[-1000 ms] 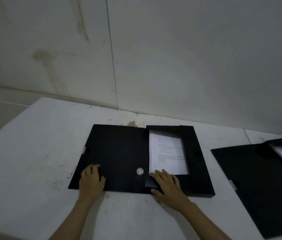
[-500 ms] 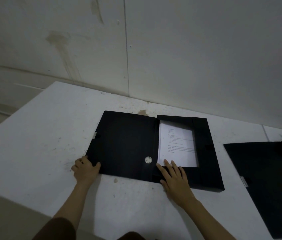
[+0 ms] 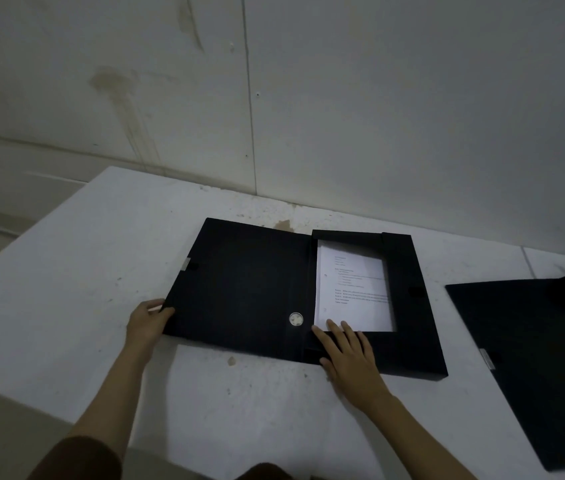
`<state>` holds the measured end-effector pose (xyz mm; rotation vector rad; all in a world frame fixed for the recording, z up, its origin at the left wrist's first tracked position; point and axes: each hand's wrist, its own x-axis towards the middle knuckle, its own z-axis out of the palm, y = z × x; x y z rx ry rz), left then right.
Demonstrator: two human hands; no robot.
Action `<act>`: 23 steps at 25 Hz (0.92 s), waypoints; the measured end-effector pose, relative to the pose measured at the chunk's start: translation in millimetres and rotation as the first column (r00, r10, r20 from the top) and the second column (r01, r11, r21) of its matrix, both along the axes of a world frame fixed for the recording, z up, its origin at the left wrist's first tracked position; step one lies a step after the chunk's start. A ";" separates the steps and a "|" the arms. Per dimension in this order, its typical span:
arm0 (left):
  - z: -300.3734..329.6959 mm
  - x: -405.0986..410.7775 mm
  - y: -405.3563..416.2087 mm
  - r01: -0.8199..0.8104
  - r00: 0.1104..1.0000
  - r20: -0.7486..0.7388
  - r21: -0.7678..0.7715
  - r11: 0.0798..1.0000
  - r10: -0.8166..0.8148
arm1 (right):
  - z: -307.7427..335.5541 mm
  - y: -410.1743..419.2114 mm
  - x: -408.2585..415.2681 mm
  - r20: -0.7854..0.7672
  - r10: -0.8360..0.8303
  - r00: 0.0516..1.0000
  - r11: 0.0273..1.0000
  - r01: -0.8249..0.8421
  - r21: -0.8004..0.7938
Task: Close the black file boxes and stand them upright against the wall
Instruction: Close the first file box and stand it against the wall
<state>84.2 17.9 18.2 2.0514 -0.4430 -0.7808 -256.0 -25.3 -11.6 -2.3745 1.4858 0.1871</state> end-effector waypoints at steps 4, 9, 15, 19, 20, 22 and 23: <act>49.7 -29.1 -2.9 0.016 0.997 0.077 -0.307 0.951 0.008 | 8.2 -5.8 0.1 0.148 0.019 0.989 0.997 -0.029 0.068; 105.7 -112.8 -6.8 0.334 0.941 0.247 -0.566 0.754 -0.232 | 83.5 -14.0 11.2 0.653 -0.283 0.702 0.929 0.032 0.368; 93.4 -182.8 -22.2 0.780 0.620 0.410 -0.416 0.468 -0.669 | 166.0 -11.1 -0.5 0.881 -0.259 0.396 0.963 0.038 0.265; 51.5 -201.4 -41.0 0.906 0.424 0.423 -0.197 0.376 -0.801 | 160.0 -15.3 -38.3 0.855 -0.267 0.445 0.963 0.154 0.221; 39.2 -202.2 -46.7 0.920 0.386 0.430 -0.114 0.376 -0.816 | 152.1 -16.8 -50.0 0.843 -0.295 0.449 0.952 0.211 0.221; 17.7 -202.4 -56.6 0.928 0.310 0.413 0.065 0.367 -0.856 | 132.4 -17.7 -73.6 0.822 -0.362 0.441 0.919 0.316 0.235; 9.7 -202.8 -60.1 0.926 0.270 0.393 0.144 0.349 -0.879 | 121.5 -17.2 -84.6 0.804 -0.399 0.442 0.898 0.365 0.245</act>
